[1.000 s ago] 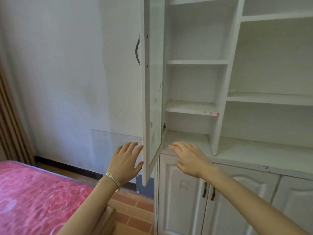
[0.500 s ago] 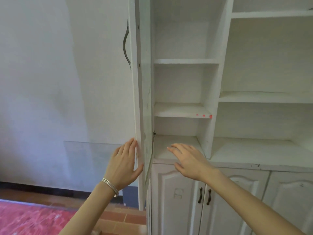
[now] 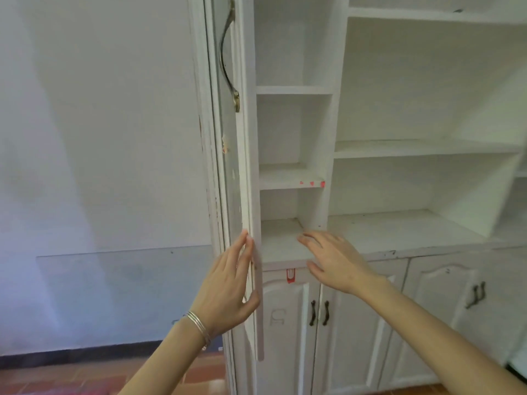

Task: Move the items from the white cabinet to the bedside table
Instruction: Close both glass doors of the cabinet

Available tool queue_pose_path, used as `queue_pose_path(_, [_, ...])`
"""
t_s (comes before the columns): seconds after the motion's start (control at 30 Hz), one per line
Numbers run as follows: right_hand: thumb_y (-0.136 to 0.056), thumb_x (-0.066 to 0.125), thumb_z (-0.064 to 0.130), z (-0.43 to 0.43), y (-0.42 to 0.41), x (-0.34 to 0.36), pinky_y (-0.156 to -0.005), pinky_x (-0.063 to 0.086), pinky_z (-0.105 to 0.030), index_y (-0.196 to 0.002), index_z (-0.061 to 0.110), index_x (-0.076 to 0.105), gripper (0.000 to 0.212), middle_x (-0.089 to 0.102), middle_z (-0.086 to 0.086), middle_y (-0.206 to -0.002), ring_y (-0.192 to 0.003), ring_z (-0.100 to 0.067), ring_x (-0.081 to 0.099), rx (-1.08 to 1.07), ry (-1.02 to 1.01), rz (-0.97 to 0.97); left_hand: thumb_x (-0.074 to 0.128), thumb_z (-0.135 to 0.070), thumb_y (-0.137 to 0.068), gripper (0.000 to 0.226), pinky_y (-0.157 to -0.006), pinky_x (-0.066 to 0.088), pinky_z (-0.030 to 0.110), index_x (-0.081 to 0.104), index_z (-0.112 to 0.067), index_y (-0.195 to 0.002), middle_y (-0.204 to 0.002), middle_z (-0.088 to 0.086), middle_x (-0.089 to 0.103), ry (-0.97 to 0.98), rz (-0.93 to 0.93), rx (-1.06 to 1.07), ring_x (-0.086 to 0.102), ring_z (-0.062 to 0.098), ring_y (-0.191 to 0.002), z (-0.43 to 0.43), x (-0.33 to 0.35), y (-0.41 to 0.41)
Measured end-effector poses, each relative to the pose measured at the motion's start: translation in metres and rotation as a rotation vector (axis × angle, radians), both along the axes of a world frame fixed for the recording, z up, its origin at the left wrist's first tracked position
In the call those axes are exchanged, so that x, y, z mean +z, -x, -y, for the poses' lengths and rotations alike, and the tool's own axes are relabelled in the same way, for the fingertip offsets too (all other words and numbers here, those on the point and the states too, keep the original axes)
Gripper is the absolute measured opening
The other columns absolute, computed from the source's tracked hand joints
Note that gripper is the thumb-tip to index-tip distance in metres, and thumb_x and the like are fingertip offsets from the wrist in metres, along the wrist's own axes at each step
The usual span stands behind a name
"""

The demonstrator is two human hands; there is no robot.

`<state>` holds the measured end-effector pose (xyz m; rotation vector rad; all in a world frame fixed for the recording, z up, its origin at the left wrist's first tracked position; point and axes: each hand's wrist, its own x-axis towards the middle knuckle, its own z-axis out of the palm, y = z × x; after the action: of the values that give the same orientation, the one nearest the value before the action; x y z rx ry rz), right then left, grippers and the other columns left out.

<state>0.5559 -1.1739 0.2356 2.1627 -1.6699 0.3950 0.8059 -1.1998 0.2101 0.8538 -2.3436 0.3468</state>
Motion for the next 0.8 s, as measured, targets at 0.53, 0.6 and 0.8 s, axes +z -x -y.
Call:
queue_pose_path(0.53, [-0.086, 0.054, 0.021, -0.017, 0.139, -0.002, -0.103, 0.031, -0.039, -0.136, 0.010, 0.040, 0.052, 0.045, -0.011, -0.137, -0.126, -0.028, 0.042, -0.142, -0.029, -0.011, 0.068, -0.023, -0.065, 0.078, -0.094, 0.043, 0.038, 0.039, -0.008, -0.136, -0.138, 0.013, 0.042, 0.021, 0.068, -0.031, 0.042, 0.030, -0.124, 0.062, 0.016, 0.174])
queue_pose_path(0.6, [-0.087, 0.052, 0.023, -0.006, 0.159, 0.002, -0.104, 0.030, -0.038, -0.137, 0.011, 0.039, 0.053, 0.043, -0.011, -0.139, -0.127, -0.028, 0.040, -0.133, -0.041, -0.030, 0.071, -0.023, -0.063, 0.078, -0.095, 0.043, 0.039, 0.043, -0.009, -0.134, -0.137, 0.012, 0.045, 0.046, 0.088, -0.010, 0.042, 0.029, -0.125, 0.077, 0.018, 0.194])
queue_pose_path(0.8, [-0.090, 0.047, 0.027, 0.032, 0.204, 0.009, -0.105, 0.027, -0.035, -0.140, 0.015, 0.033, 0.053, 0.038, -0.004, -0.142, -0.126, -0.024, 0.038, -0.070, -0.041, -0.063, 0.075, -0.026, -0.061, 0.079, -0.104, 0.033, 0.044, 0.048, -0.004, -0.132, -0.144, 0.011, 0.040, 0.117, 0.180, 0.140, 0.033, 0.029, -0.134, 0.123, 0.025, 0.248])
